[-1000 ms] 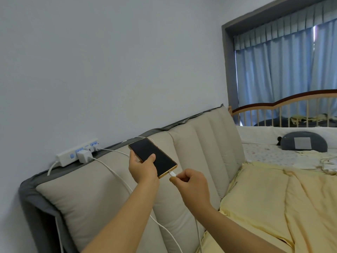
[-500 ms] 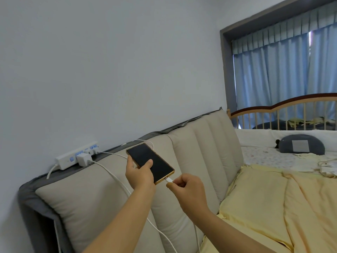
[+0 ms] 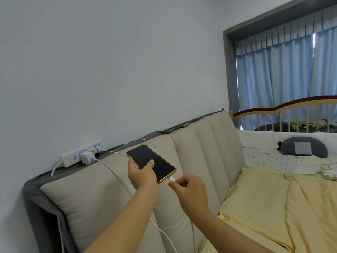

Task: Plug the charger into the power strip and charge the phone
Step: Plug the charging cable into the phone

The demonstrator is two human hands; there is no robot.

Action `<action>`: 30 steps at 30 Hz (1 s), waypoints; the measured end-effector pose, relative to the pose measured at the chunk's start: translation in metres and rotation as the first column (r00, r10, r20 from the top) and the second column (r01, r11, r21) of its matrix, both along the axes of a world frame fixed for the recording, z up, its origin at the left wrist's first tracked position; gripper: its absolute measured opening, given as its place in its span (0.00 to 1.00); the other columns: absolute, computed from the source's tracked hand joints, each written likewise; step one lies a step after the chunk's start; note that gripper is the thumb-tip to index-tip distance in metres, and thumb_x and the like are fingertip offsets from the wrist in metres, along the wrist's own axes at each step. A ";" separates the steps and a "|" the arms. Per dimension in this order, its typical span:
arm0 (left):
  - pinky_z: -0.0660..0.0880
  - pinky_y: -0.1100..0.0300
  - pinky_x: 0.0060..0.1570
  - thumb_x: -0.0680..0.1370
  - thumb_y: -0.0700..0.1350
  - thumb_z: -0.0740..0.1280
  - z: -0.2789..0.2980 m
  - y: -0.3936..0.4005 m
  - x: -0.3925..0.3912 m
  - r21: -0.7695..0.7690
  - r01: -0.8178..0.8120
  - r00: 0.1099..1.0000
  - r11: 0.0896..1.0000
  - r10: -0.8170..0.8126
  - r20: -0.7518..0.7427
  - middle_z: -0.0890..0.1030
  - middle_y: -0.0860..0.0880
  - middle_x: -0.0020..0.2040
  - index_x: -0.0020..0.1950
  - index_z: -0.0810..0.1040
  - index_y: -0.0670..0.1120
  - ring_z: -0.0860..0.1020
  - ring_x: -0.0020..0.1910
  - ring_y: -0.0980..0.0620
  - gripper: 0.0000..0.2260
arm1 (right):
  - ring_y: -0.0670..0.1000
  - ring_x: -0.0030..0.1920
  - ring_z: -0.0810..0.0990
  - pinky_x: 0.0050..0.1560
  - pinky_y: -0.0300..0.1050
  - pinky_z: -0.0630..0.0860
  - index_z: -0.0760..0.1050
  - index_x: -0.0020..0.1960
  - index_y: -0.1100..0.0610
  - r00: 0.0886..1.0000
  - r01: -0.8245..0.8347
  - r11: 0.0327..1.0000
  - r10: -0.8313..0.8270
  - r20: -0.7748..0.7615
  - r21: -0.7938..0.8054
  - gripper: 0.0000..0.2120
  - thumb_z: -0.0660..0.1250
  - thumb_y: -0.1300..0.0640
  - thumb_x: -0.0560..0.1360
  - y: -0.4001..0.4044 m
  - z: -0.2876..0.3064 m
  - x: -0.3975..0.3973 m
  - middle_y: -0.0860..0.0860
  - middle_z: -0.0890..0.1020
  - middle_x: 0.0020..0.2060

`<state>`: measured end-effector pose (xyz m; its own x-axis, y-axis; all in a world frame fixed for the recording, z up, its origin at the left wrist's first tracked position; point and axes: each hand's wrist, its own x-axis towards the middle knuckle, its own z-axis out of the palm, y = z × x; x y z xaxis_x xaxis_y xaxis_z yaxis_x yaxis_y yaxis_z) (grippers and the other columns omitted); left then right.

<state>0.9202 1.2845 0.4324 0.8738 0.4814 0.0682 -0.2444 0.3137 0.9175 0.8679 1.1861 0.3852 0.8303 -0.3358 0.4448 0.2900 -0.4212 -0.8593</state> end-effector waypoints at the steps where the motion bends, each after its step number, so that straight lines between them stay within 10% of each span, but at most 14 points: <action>1: 0.78 0.39 0.56 0.74 0.35 0.71 0.000 0.001 0.000 0.007 0.001 1.000 1.000 -0.001 0.001 0.75 0.45 0.68 0.76 0.64 0.54 0.75 0.64 0.39 0.34 | 0.46 0.32 0.75 0.34 0.33 0.72 0.76 0.37 0.54 1.000 0.000 1.000 0.000 -0.003 -0.009 0.07 0.70 0.55 0.73 0.000 0.000 0.000 0.46 0.77 0.30; 30: 0.80 0.42 0.52 0.74 0.32 0.70 -0.001 0.013 0.005 -0.101 0.019 0.999 0.995 -0.023 -0.038 0.76 0.43 0.66 0.75 0.66 0.51 0.77 0.60 0.38 0.33 | 0.48 0.32 0.75 0.39 0.49 0.79 0.79 0.40 0.59 0.998 -0.049 0.994 0.046 -0.031 -0.094 0.08 0.71 0.54 0.72 0.004 0.006 0.003 0.51 0.79 0.31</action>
<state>0.9248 1.2975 0.4319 0.8850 0.4653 -0.0144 -0.2009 0.4097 0.8898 0.8712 1.1905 0.3913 0.8575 -0.2531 0.4480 0.2872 -0.4870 -0.8248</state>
